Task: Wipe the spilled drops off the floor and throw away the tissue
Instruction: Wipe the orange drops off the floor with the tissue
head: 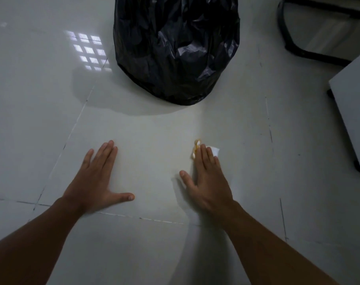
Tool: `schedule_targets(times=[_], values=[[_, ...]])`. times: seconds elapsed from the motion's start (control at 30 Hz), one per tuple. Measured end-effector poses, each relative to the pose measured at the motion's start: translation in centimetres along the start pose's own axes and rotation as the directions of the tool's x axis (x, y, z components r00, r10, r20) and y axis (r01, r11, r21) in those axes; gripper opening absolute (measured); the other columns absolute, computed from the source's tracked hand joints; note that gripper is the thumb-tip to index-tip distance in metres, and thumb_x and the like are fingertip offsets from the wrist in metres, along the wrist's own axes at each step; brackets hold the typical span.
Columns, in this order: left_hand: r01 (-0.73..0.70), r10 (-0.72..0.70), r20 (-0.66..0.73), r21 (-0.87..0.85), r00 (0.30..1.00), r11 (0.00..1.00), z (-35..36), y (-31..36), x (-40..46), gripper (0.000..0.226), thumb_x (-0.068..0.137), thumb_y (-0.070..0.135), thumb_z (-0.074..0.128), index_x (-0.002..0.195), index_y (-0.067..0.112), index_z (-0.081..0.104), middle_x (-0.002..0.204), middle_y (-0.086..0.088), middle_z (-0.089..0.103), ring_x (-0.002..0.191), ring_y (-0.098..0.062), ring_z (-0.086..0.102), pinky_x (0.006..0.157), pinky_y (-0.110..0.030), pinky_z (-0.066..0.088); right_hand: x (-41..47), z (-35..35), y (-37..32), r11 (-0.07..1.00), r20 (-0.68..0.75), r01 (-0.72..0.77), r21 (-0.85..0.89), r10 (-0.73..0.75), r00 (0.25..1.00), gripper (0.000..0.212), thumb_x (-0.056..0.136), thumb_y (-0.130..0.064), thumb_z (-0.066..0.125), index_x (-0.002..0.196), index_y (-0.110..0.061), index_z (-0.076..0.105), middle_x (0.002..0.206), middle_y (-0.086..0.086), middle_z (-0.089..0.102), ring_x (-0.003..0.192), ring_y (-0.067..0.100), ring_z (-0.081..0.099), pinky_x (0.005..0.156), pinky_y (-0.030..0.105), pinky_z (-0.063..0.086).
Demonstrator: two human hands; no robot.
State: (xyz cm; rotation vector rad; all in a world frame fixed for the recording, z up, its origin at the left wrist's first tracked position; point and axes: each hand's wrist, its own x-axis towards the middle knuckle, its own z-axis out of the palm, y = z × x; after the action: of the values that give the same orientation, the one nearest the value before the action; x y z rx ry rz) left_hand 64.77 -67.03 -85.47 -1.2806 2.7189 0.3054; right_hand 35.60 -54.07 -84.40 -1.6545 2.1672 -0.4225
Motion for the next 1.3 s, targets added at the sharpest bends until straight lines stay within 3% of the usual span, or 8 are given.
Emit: schedule_targets(times=[0.2,0.33,0.43,0.53,0.83,0.93,1.1,1.3], values=[[-0.003,0.002,-0.023,-0.014,1.0,1.0,0.1,-0.2,0.0,0.142,0.06,0.101,0.035,0.158,0.002,0.008,0.169,-0.014,0.004,0.157,-0.022,0.001,0.125,-0.052,0.007,1.5,-1.2,2.2,0.975,-0.062,-0.221,-0.024,0.219,0.974,0.086,0.096,-0.064,0.027,0.156,-0.013,-0.009,0.166,0.001,-0.008,0.152,0.015,-0.01,0.122,0.034,-0.006],[-0.011,0.011,-0.024,-0.014,1.0,1.0,0.1,0.0,-0.1,0.142,0.06,0.101,0.036,0.157,0.001,0.011,0.168,-0.015,0.008,0.157,-0.025,0.005,0.125,-0.054,0.01,5.2,-1.4,1.8,0.964,-0.056,-0.262,0.05,0.264,0.963,0.086,0.097,-0.062,0.026,0.156,-0.009,-0.008,0.166,0.005,-0.007,0.152,0.017,-0.011,0.123,0.037,-0.007],[0.002,-0.002,-0.017,-0.018,1.0,1.0,0.0,-0.1,0.0,0.143,0.059,0.102,0.038,0.157,0.001,0.012,0.168,-0.014,0.008,0.157,-0.024,0.004,0.124,-0.055,0.012,8.0,-1.1,0.7,0.984,-0.021,-0.166,0.065,0.168,0.986,0.084,0.098,-0.058,0.028,0.156,-0.008,-0.007,0.166,0.005,-0.007,0.152,0.017,-0.011,0.122,0.035,-0.008],[0.003,-0.003,-0.02,-0.031,1.0,1.0,-0.2,-0.2,-0.1,0.141,0.061,0.101,0.038,0.157,0.002,0.012,0.168,-0.014,0.007,0.157,-0.024,0.004,0.124,-0.056,0.014,11.0,-1.2,-0.8,0.996,0.105,-0.072,0.047,0.067,0.992,0.079,0.1,-0.054,0.027,0.156,-0.008,-0.005,0.166,0.006,-0.009,0.152,0.017,-0.013,0.122,0.036,-0.008],[0.012,-0.015,-0.037,-0.087,0.999,0.996,-0.4,-0.2,0.0,0.139,0.061,0.1,0.043,0.157,0.003,0.016,0.169,-0.011,0.008,0.157,-0.022,0.004,0.124,-0.055,0.015,17.5,0.9,-8.5,0.985,0.3,0.173,0.008,-0.167,0.939,0.067,0.104,-0.032,0.027,0.156,-0.007,-0.007,0.165,0.009,-0.01,0.152,0.022,-0.012,0.121,0.036,-0.009],[0.01,-0.013,-0.028,-0.093,1.0,0.996,-0.5,-0.3,0.0,0.139,0.062,0.1,0.043,0.157,0.003,0.015,0.169,-0.011,0.007,0.157,-0.022,0.003,0.124,-0.055,0.015,18.4,1.9,-9.6,0.971,0.308,0.238,0.015,-0.231,0.923,0.063,0.104,-0.03,0.023,0.156,-0.008,-0.004,0.166,0.008,-0.008,0.152,0.022,-0.01,0.123,0.038,-0.006],[0.02,-0.021,-0.021,-0.075,1.0,0.997,-0.6,-0.2,0.1,0.14,0.062,0.101,0.042,0.158,0.003,0.013,0.169,-0.011,0.005,0.157,-0.021,0.001,0.125,-0.053,0.013,17.6,1.3,-8.8,0.947,0.288,0.32,-0.001,-0.306,0.907,0.057,0.105,-0.022,0.02,0.157,-0.011,0.001,0.166,0.003,-0.002,0.153,0.017,-0.004,0.12,0.03,-0.006],[0.027,-0.027,-0.009,-0.062,1.0,0.998,-0.8,0.1,0.1,0.14,0.062,0.101,0.037,0.158,0.004,0.008,0.17,-0.01,0.001,0.157,-0.02,-0.004,0.126,-0.052,0.009,13.6,2.0,-8.4,0.922,0.316,0.386,0.023,-0.373,0.873,0.065,0.097,-0.031,0.019,0.158,-0.013,0.008,0.167,0.004,0.003,0.153,0.018,-0.001,0.12,0.029,-0.004]])
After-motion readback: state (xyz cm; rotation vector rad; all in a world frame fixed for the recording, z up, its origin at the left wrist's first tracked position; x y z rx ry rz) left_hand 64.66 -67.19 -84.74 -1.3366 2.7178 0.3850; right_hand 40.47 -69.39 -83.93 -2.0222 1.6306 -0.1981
